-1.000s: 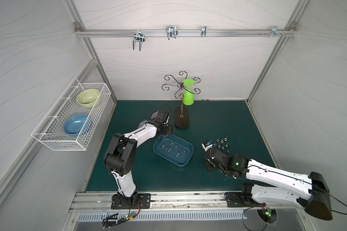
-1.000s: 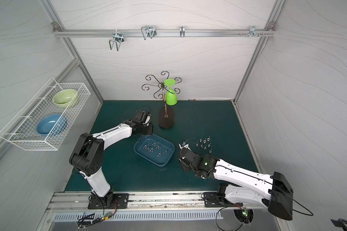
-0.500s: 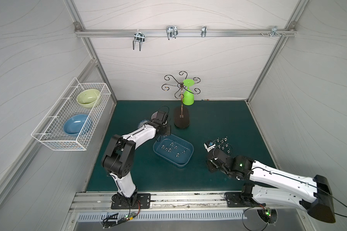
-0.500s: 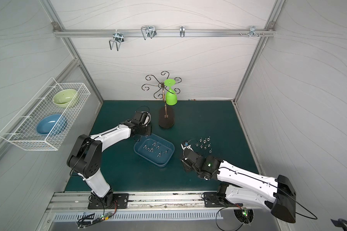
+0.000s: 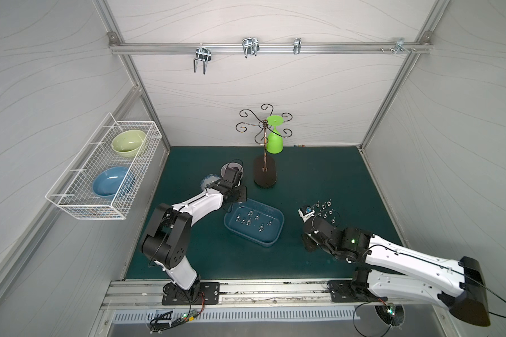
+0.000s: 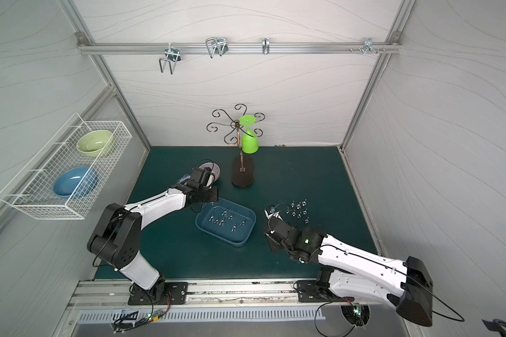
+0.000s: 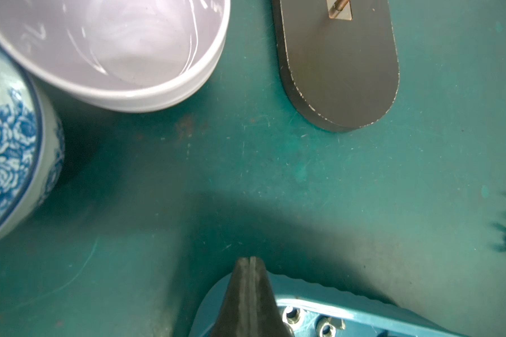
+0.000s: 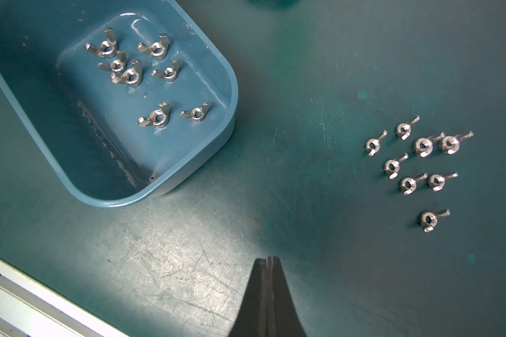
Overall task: Take out the wing nut from the storage box
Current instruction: Adjust the storage box at the center of the board.
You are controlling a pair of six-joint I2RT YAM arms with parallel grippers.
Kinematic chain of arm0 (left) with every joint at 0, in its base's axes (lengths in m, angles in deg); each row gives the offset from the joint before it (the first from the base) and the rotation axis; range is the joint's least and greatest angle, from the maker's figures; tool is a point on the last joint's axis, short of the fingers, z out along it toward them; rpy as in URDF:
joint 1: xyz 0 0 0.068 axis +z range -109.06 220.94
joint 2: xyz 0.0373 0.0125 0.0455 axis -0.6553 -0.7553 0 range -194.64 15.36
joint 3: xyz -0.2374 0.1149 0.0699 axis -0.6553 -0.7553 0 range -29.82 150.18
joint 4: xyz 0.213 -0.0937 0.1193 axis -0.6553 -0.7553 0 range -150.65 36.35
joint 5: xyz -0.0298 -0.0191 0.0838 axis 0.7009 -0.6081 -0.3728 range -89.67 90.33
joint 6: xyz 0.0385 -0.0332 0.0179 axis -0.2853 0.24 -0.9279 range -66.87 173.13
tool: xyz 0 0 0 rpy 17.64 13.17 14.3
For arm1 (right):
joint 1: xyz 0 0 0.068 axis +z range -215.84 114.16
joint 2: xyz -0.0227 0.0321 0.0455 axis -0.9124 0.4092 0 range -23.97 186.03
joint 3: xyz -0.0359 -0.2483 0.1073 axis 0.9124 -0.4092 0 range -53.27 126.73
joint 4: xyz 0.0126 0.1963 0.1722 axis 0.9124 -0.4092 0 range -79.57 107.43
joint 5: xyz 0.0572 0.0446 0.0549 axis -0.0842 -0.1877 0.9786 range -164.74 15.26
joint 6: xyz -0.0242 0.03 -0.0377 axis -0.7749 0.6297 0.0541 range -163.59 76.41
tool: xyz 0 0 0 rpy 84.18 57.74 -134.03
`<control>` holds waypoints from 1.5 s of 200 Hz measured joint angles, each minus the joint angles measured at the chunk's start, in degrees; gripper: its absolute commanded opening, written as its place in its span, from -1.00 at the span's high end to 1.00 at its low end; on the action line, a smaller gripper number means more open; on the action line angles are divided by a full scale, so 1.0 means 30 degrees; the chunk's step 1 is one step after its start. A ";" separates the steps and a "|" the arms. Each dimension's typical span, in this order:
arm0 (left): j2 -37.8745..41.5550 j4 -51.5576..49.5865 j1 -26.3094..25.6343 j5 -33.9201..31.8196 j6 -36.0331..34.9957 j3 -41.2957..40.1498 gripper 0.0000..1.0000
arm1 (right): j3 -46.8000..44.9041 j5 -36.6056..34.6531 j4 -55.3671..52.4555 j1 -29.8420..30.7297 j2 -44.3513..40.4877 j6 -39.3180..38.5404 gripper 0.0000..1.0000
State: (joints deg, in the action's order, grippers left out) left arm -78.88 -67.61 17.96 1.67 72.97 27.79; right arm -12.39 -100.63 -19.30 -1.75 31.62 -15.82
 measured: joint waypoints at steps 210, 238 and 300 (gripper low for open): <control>0.1902 -0.2055 -0.2098 -0.0765 0.3191 -0.3461 1.00 | 0.0226 0.4707 0.2346 0.6958 0.5559 0.2958 1.00; 0.1960 -0.2324 -0.2098 -0.1246 0.3213 -0.3461 1.00 | 0.0262 0.4736 0.2251 0.7286 0.5209 0.3322 1.00; 0.4510 -0.2863 -0.1894 -0.3708 0.4619 -0.4204 0.96 | 0.0503 0.4153 0.2754 0.7191 0.7672 0.2914 1.00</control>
State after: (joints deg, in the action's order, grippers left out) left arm -65.35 -76.20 12.28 -9.45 86.82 15.18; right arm -10.88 -88.18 -11.04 19.82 54.64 -7.07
